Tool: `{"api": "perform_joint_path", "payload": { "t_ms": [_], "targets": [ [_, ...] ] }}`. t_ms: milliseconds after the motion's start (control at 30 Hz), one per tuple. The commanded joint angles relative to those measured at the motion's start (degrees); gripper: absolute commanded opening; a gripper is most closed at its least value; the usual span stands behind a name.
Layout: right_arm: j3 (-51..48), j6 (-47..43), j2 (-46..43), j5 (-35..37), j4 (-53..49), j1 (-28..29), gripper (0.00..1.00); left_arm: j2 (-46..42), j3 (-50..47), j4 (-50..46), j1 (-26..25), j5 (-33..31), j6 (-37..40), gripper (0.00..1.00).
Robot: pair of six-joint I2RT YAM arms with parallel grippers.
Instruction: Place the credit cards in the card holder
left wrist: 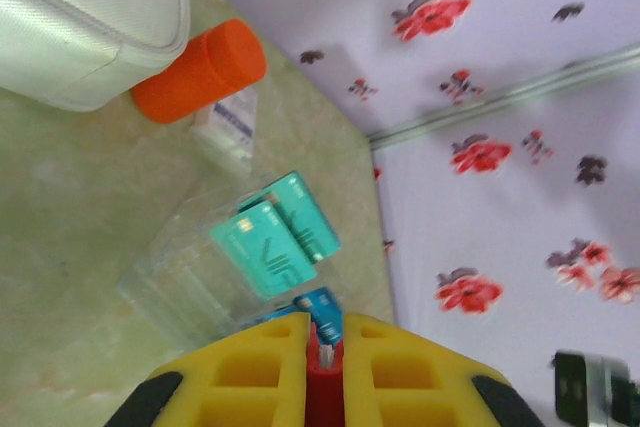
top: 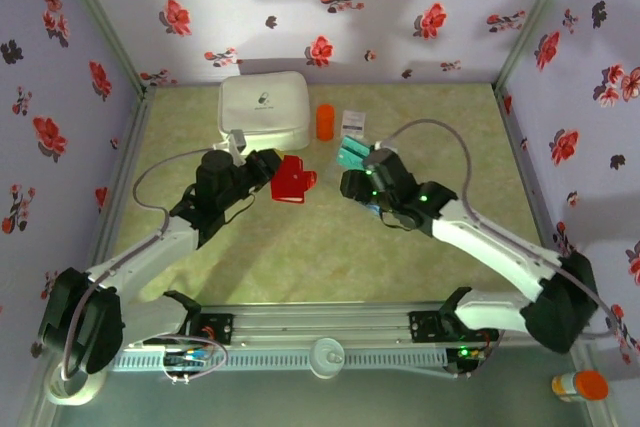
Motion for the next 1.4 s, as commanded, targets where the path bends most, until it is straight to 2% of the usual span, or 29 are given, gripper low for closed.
{"api": "perform_joint_path", "payload": {
  "t_ms": [0, 133, 267, 567, 933, 1367],
  "targets": [
    [-4.0, 5.6, -2.7, -12.2, 11.7, -1.8, 0.68, 0.4, 1.1, 8.6, 0.3, -3.8, -7.9, 0.00],
    [-6.9, 11.2, -2.3, -19.6, 24.5, -2.4, 0.75, 0.8, 1.5, 13.4, 0.3, -6.4, -14.1, 0.00],
    [-8.3, 16.3, 0.4, -23.5, 34.9, -2.5, 0.75, 0.7, 1.9, 16.0, 0.3, -8.4, -18.3, 0.00],
    [-11.3, 25.6, 5.3, -25.8, 52.8, -2.5, 0.72, 0.9, 1.4, 18.2, 0.2, -10.6, -21.1, 0.00],
    [-12.3, 31.1, 10.1, -26.5, 62.1, -2.4, 0.64, 2.3, 0.4, 20.9, -0.2, -11.2, -21.9, 0.00],
    [-11.4, 32.4, 12.6, -26.7, 64.1, -1.7, 0.58, 2.8, -0.4, 22.2, -0.3, -11.1, -22.1, 0.00]
  ]
}}
